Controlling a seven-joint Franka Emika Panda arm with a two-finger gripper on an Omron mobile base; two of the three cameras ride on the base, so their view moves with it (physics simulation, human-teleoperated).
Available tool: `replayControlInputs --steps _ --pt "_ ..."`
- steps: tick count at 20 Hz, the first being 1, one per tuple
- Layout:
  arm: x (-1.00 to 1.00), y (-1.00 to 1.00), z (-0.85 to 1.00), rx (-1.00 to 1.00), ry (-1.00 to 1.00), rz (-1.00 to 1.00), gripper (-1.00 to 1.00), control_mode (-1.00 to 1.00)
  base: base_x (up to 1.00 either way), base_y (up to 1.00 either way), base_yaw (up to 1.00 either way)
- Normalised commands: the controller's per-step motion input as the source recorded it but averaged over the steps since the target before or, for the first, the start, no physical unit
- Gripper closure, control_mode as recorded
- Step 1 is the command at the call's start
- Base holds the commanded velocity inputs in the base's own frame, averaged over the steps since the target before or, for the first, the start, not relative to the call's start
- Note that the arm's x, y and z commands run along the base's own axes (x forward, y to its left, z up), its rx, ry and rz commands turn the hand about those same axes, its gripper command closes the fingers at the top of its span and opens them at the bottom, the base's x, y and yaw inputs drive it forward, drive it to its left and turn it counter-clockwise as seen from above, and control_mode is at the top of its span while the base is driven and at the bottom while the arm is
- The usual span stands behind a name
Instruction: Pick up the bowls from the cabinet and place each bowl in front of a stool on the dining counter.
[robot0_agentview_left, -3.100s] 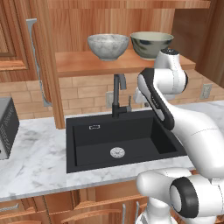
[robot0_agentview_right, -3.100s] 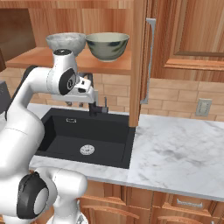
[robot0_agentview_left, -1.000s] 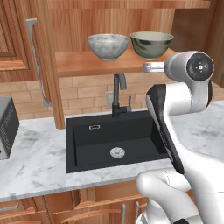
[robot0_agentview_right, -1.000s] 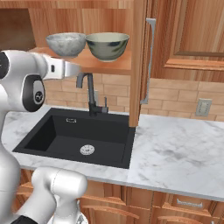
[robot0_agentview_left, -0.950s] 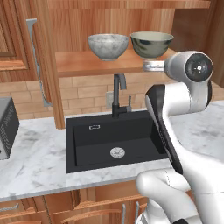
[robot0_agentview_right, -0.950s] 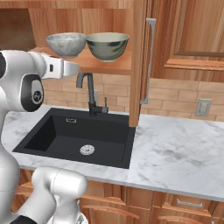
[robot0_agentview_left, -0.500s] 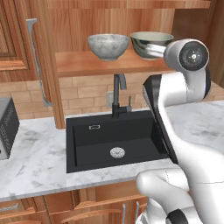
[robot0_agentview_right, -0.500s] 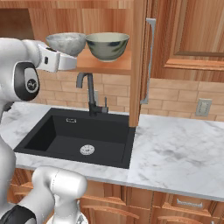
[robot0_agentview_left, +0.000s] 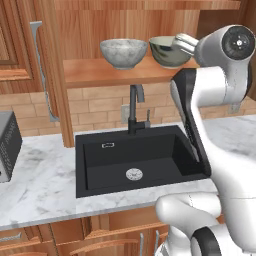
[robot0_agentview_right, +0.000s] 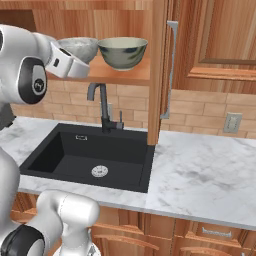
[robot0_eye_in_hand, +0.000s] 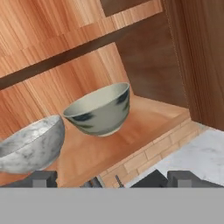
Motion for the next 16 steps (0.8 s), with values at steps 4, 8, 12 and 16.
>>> replayControlInputs --steps 4,8,12,16 --pt "0.0 0.0 0.0 0.2 0.05 0.01 -1.0 -1.0 0.0 0.0 0.0" --pt "0.0 -0.08 0.0 0.19 0.05 0.04 -1.0 -1.0 0.0 0.0 0.0" --pt "0.01 -0.11 0.0 0.04 0.06 0.07 -1.0 -1.0 0.0 0.0 0.0" --pt "0.17 -0.06 0.0 0.0 0.08 0.1 -1.0 -1.0 0.0 0.0 0.0"
